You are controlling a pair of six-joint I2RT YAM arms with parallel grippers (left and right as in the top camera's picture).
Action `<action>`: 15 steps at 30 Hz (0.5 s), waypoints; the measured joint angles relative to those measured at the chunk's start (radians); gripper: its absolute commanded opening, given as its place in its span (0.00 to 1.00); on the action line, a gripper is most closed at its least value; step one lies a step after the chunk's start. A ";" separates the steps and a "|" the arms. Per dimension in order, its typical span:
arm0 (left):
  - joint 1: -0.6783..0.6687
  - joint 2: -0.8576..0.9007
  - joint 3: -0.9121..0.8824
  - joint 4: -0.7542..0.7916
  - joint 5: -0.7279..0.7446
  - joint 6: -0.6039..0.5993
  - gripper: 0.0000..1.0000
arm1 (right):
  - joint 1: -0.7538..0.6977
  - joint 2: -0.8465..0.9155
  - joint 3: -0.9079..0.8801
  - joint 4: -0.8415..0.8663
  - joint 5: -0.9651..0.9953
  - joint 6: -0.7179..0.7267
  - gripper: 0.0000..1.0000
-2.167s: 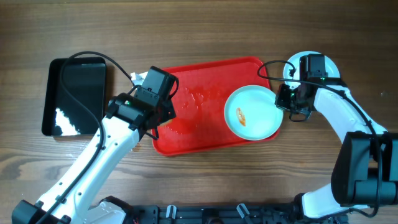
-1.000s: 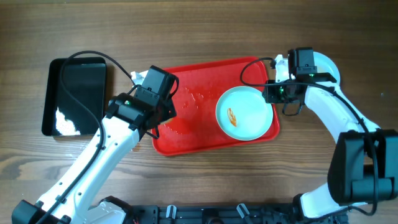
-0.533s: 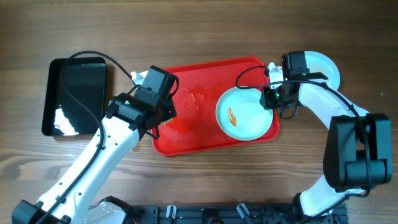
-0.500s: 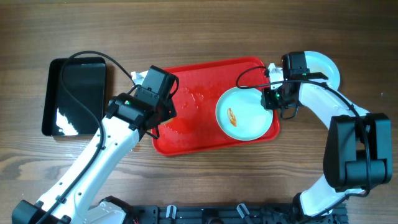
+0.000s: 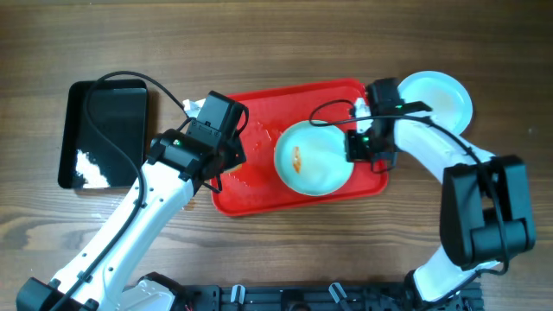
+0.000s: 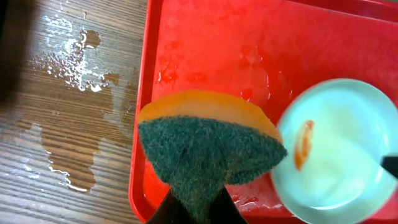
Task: Clean dirty plates on tray and stack at the side
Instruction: 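Drag the last plate toward the tray center and tilt it, right gripper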
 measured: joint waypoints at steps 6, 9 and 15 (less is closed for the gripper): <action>0.000 0.000 0.000 0.000 0.009 0.000 0.06 | 0.101 0.000 -0.033 0.100 -0.003 0.112 0.12; 0.000 0.000 0.000 0.000 0.012 0.000 0.04 | 0.134 -0.001 -0.036 0.118 0.001 0.174 0.14; 0.000 0.000 0.000 0.016 0.020 0.000 0.04 | 0.145 -0.002 -0.042 0.165 0.010 0.277 0.04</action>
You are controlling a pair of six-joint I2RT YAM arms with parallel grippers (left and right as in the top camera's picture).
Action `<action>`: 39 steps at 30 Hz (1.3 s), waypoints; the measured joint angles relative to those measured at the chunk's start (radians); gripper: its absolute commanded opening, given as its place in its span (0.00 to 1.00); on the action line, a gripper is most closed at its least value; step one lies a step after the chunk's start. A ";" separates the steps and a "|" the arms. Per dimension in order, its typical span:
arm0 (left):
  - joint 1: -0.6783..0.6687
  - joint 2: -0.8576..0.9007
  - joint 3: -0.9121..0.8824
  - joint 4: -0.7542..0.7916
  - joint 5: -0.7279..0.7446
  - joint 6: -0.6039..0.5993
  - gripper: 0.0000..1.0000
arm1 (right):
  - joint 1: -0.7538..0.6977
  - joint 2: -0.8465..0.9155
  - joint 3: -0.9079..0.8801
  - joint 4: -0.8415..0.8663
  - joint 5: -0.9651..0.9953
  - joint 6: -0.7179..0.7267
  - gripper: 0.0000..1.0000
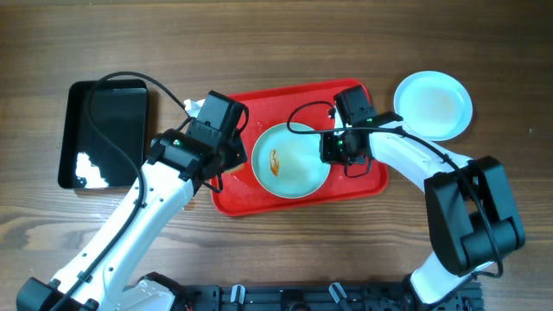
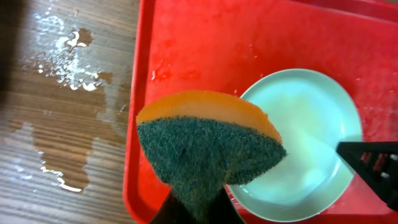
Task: Clean dirty plates on tray and stack at the side
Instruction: 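Drag the last plate toward the tray center and tilt it, right gripper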
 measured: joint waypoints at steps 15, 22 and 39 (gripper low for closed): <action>0.000 0.138 0.000 0.190 0.082 0.000 0.04 | 0.001 0.000 -0.061 0.225 0.008 0.111 0.04; 0.000 0.302 0.000 0.292 0.140 0.000 0.04 | 0.001 0.000 -0.061 0.204 -0.055 -0.097 0.04; 0.000 0.401 0.000 0.328 0.257 0.054 0.04 | 0.001 0.000 -0.076 0.232 -0.103 -0.116 0.04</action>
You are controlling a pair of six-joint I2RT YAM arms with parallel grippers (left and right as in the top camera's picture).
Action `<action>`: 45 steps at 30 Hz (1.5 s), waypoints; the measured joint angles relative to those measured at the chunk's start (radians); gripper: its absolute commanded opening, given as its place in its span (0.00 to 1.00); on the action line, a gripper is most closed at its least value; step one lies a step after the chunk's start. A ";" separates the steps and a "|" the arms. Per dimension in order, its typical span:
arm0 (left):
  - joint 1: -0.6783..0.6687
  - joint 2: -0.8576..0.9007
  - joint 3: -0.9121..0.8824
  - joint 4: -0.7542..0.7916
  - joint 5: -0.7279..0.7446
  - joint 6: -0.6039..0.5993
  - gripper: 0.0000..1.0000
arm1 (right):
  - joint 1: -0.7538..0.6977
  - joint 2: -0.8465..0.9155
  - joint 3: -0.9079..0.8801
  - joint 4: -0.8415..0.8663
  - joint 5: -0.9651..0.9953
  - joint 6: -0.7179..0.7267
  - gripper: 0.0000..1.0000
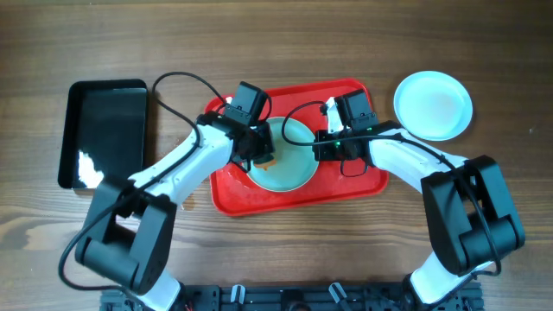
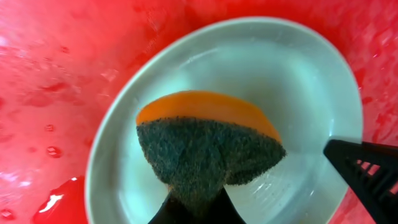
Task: Clean dirty plates on tray and stack at the side
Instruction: 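Drag the last plate toward the tray center and tilt it, right gripper, then scrub the sauce on the held plate with the sponge, left gripper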
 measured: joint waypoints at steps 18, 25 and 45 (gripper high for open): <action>-0.060 0.066 0.000 0.102 0.034 -0.055 0.04 | 0.000 0.000 0.000 0.002 0.000 0.021 0.04; -0.079 0.104 0.000 0.124 0.026 -0.069 0.04 | 0.000 0.000 -0.001 0.003 0.000 0.021 0.04; -0.093 0.130 0.043 -0.046 -0.432 0.000 0.04 | 0.006 0.000 -0.001 0.007 -0.007 0.025 0.04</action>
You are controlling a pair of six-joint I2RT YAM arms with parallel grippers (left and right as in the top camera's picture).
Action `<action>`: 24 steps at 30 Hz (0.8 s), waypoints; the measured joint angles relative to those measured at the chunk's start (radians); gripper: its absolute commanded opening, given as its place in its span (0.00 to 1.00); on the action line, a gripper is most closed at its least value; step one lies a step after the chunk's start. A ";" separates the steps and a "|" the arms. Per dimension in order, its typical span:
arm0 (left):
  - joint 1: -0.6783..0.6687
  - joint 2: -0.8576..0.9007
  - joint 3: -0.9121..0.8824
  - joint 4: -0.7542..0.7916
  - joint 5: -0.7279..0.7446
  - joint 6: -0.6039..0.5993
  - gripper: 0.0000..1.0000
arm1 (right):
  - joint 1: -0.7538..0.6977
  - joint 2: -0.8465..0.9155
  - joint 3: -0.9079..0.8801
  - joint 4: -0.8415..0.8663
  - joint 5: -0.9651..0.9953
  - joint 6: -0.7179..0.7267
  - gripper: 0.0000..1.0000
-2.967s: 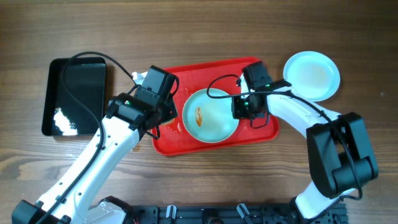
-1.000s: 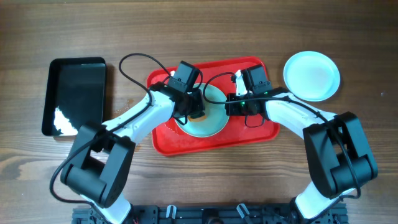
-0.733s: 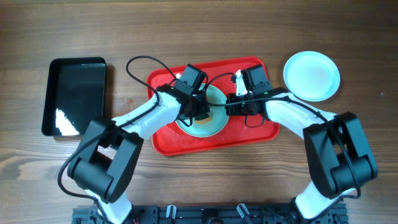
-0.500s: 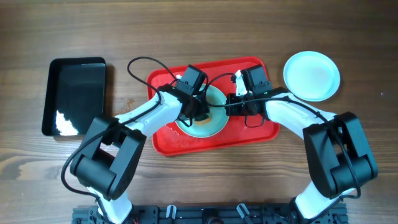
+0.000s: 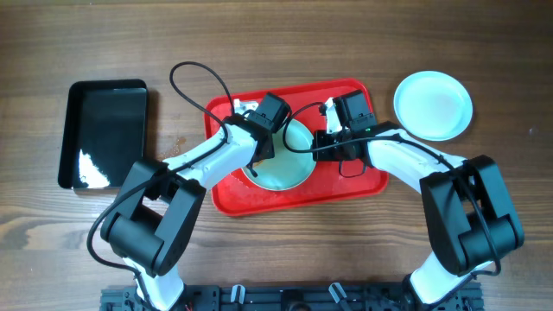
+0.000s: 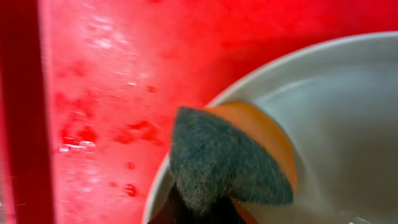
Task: Clean dirty plates on tray and stack at the side
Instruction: 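Scrub the sauce on the held plate with the sponge, left gripper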
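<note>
A pale green plate (image 5: 287, 157) lies on the red tray (image 5: 346, 186). My left gripper (image 5: 264, 142) is shut on a green-and-orange sponge (image 6: 227, 158), pressed on the plate's (image 6: 348, 112) left rim; the plate surface that shows looks clean. My right gripper (image 5: 327, 143) sits at the plate's right edge, seemingly shut on its rim, though the fingers are too small to make out. A second pale plate (image 5: 433, 105) rests on the table right of the tray.
A black tray (image 5: 104, 134) holding some water stands at the far left. The red tray (image 6: 93, 93) is wet with red droplets. Cables loop above both arms.
My left gripper with the sponge has moved from the plate's middle-left toward its left rim, and the wrist has turned. The right gripper stays at the plate's right edge.
At first the left gripper held the sponge over the tray's left part while the right gripper held a stained plate at the tray's right. The plate was then further left. Later the sponge was on the plate, and no stain shows now.
</note>
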 measured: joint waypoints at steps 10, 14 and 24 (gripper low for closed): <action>0.000 -0.066 0.000 -0.011 0.007 0.016 0.04 | 0.003 0.001 0.000 0.002 -0.003 0.004 0.04; 0.004 -0.172 0.000 0.007 0.027 0.015 0.04 | 0.003 0.001 0.000 0.001 -0.003 0.004 0.04; 0.004 -0.205 0.007 0.057 0.176 0.015 0.04 | 0.003 0.001 -0.002 0.007 -0.003 0.018 0.04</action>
